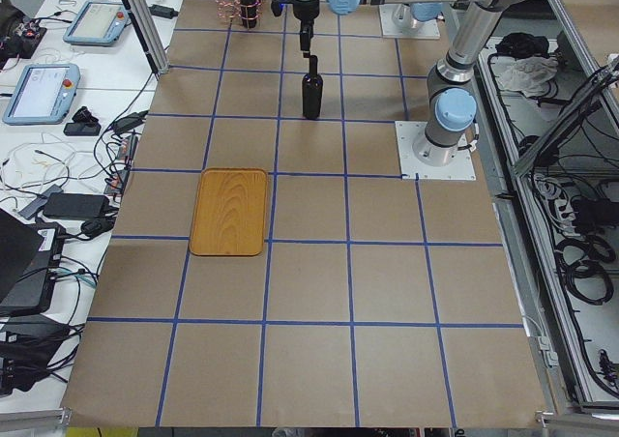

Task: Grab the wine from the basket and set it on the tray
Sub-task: 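Raise the right gripper off the bottle while the left gripper approaches it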

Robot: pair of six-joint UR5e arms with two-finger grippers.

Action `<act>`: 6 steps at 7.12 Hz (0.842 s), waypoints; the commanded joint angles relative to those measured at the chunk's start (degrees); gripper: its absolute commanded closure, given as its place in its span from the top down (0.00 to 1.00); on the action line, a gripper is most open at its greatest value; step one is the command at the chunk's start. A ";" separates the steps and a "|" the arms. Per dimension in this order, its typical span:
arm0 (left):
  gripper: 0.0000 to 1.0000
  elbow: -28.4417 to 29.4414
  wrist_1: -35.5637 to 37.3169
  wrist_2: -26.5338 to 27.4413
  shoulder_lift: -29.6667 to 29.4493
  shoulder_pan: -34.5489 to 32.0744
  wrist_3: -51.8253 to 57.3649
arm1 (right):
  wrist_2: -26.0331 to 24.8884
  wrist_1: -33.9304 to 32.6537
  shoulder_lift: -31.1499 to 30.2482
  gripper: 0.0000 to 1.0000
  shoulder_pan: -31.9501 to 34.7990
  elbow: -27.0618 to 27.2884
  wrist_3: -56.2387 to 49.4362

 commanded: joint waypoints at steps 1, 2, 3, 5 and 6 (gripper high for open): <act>1.00 -4.18 2.90 0.37 -0.50 -0.06 0.33 | -0.28 -1.16 -0.26 1.00 -0.02 1.38 -0.24; 0.99 -4.36 2.82 0.63 -0.51 0.20 0.51 | -0.80 -1.34 -0.27 1.00 -0.28 1.56 -0.51; 0.92 -4.37 2.73 0.72 -0.59 0.47 1.56 | -2.03 -1.26 -0.27 1.00 -0.20 1.56 -0.60; 0.71 -4.37 2.55 0.72 -1.03 0.56 1.65 | -2.04 -1.35 -0.27 1.00 -0.20 1.56 -0.60; 0.58 -4.37 2.29 0.90 -1.21 0.56 2.26 | -1.95 -1.61 -0.27 1.00 -0.20 1.65 -0.60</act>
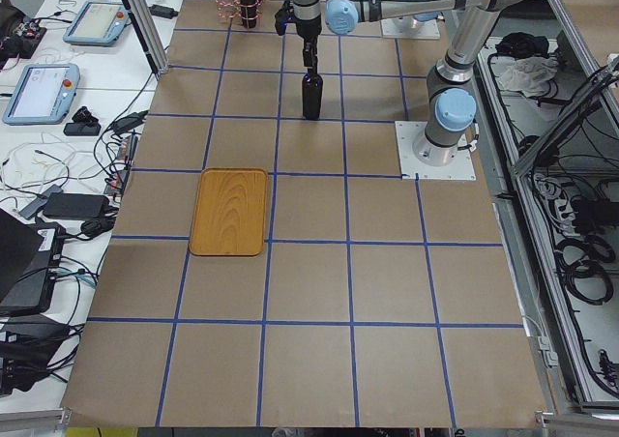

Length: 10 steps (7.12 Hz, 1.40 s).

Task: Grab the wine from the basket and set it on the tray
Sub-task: 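Grasp the bottle neck with the left gripper and lift it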

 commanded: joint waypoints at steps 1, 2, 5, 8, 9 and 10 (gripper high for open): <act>0.41 -0.02 -0.32 0.14 -0.30 0.03 0.95 | -0.04 -0.23 0.00 1.00 0.03 -0.02 -0.01; 0.00 0.15 -1.97 0.22 -0.39 0.03 0.87 | -0.04 -0.23 0.00 1.00 0.03 -0.02 -0.01; 0.00 2.87 -3.31 0.22 -0.39 0.12 0.87 | -0.04 -0.23 -0.09 1.00 -0.06 -0.02 -0.01; 0.00 12.86 -3.40 4.09 -3.71 6.15 7.33 | -0.13 -0.23 -0.44 1.00 -0.06 -0.02 -0.01; 0.00 16.21 -3.40 3.92 -5.82 10.45 11.11 | -0.13 -0.23 -0.44 1.00 -0.06 0.07 -0.01; 0.00 20.42 -3.40 4.09 -8.28 14.76 16.37 | -0.04 -0.23 -0.44 1.00 0.03 0.07 -0.01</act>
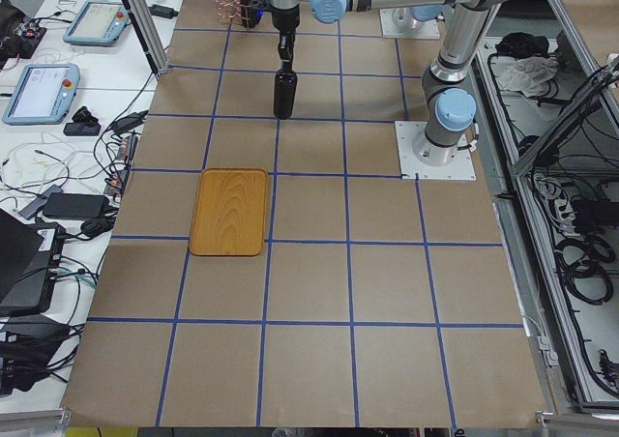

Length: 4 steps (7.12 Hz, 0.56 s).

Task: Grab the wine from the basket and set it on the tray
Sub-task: 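Carry the bottle over the wooden tray and lower it onto it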

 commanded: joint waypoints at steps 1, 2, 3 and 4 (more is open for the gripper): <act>0.00 9.11 0.00 -0.11 -5.88 9.17 11.45 | 0.07 0.00 -0.11 1.00 0.08 0.02 0.00; 0.00 12.03 0.00 -0.46 -8.78 13.21 16.64 | 0.07 0.00 -0.11 1.00 0.08 0.02 0.00; 0.00 14.15 0.78 -0.37 -11.51 16.47 19.22 | 0.16 0.00 -0.11 1.00 0.08 0.02 0.00; 0.00 16.52 1.31 -0.55 -14.14 18.07 21.07 | 0.07 0.00 -0.11 1.00 0.08 0.02 0.00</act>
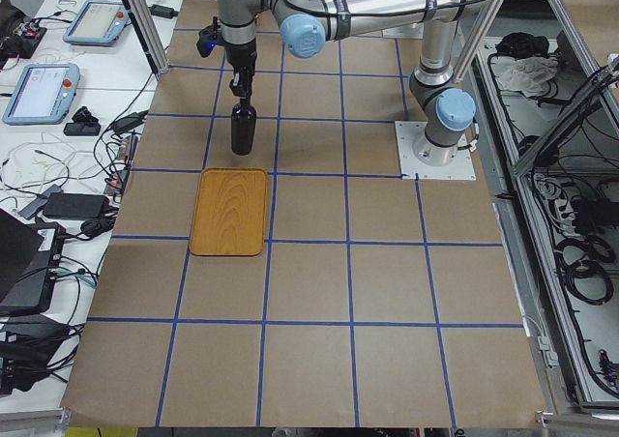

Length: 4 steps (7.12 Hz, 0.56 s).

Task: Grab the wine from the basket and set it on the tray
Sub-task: 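Carry the bottle over the wooden tray and lower it onto it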

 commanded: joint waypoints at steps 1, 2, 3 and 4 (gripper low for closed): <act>0.00 3.63 0.65 -0.16 -4.92 5.00 5.54 | 0.14 0.00 -0.01 1.00 0.00 0.00 0.00; 0.00 3.64 0.99 -0.16 -6.42 7.89 7.21 | 0.14 0.00 -0.01 1.00 0.00 0.18 0.00; 0.00 3.73 2.39 -0.16 -7.56 8.88 7.75 | 0.05 0.00 -0.01 1.00 0.00 0.18 0.00; 0.00 3.73 3.97 0.01 -8.62 8.98 8.19 | 0.23 0.00 -0.09 1.00 0.00 0.18 0.09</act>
